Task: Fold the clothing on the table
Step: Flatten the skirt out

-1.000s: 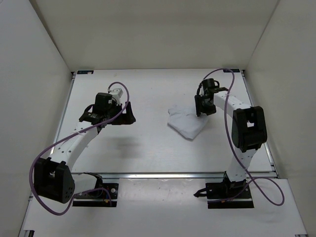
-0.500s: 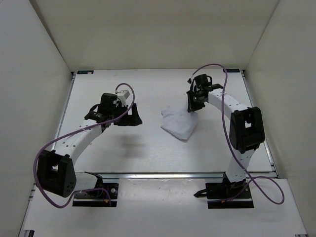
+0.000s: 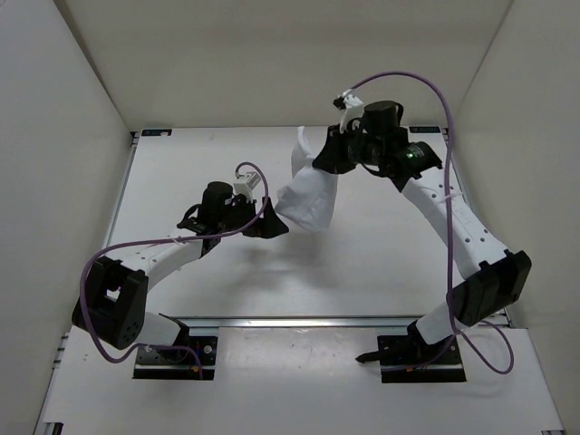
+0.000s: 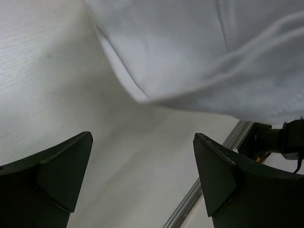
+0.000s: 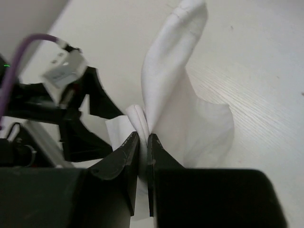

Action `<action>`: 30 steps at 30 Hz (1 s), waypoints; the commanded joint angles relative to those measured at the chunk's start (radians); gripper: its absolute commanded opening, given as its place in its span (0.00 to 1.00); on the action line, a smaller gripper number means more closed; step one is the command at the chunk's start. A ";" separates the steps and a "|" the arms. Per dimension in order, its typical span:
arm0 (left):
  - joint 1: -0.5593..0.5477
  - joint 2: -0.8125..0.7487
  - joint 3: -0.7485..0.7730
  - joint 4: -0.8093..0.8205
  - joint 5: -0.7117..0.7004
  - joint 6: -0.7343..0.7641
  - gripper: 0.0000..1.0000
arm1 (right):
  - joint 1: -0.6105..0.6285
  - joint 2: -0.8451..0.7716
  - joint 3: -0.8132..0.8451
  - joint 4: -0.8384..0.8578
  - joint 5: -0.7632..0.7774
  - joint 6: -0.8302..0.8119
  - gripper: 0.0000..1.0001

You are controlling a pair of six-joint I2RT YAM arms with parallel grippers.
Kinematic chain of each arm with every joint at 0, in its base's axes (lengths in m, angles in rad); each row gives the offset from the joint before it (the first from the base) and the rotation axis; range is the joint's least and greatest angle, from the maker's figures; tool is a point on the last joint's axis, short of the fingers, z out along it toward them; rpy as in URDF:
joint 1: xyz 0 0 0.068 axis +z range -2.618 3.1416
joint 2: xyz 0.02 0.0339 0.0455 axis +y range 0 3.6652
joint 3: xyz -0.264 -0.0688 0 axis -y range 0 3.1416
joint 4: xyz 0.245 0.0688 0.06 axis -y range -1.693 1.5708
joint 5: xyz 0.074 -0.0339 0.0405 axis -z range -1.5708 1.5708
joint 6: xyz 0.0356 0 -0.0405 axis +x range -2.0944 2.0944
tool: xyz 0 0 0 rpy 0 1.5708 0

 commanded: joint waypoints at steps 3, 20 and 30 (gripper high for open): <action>0.024 -0.030 0.030 0.194 0.062 -0.023 0.99 | -0.104 -0.076 -0.069 0.147 -0.252 0.115 0.00; -0.072 0.010 -0.047 0.579 0.147 -0.015 0.97 | -0.094 -0.147 -0.194 0.250 -0.327 0.178 0.00; -0.078 -0.013 0.013 0.430 0.144 0.003 0.00 | -0.130 -0.156 -0.235 0.249 -0.320 0.169 0.00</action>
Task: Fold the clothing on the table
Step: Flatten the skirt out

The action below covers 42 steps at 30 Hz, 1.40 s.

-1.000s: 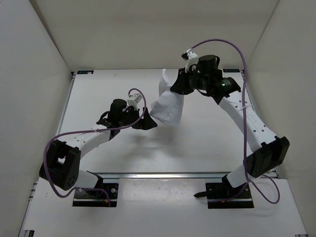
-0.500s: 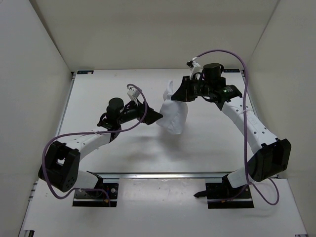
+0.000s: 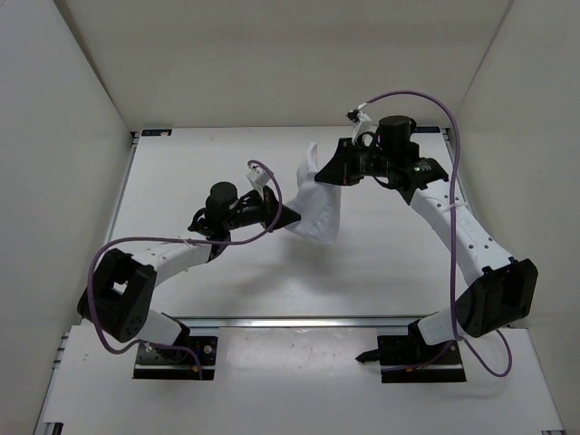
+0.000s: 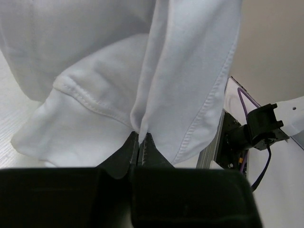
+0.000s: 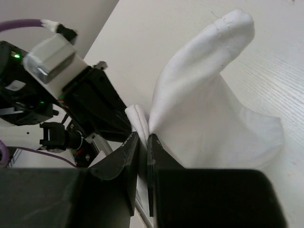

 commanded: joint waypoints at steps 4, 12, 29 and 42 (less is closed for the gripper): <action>0.045 -0.111 0.234 -0.347 -0.071 0.171 0.00 | -0.076 -0.045 -0.026 0.027 0.011 -0.035 0.16; -0.003 -0.067 0.675 -0.673 -0.182 0.346 0.00 | -0.009 -0.039 -0.010 0.194 0.007 0.020 0.00; 0.112 -0.233 0.692 -0.890 -0.391 0.529 0.00 | -0.132 -0.120 0.173 0.047 0.163 -0.053 0.00; 0.048 -0.277 0.671 -0.964 -0.491 0.558 0.00 | 0.017 -0.177 0.006 0.007 0.375 -0.118 0.00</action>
